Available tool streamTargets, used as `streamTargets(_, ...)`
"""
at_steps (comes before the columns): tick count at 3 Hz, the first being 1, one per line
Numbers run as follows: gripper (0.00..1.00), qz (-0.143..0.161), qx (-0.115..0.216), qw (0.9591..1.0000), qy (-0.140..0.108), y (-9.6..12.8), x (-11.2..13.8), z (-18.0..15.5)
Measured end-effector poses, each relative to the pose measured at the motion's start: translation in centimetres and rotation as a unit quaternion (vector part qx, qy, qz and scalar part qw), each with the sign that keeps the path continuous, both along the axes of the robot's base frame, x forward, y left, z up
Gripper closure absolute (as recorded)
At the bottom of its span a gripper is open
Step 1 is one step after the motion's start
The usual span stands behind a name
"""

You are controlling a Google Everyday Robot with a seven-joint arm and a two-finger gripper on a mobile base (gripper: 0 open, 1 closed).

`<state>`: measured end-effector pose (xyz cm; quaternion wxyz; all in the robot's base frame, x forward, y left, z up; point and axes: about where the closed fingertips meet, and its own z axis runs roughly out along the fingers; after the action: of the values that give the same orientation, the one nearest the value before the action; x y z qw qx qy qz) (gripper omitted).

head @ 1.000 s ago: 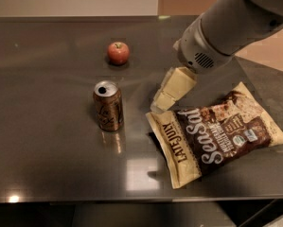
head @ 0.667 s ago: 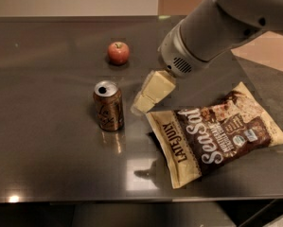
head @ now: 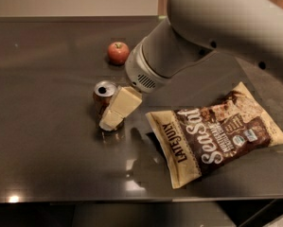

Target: Pick orange can

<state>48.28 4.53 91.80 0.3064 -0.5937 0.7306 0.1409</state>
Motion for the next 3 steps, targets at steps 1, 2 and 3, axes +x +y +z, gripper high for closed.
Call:
streamTargets(1,0.00,0.027,0.004,0.9996,0.005,2.1,-0.2,-1.3)
streamTargets(2,0.18,0.046,0.008,0.9988,0.015,3.2,-0.2,-2.5)
streamTargets(3,0.41,0.059,0.014,0.9979,0.023,3.7,-0.3,-2.6)
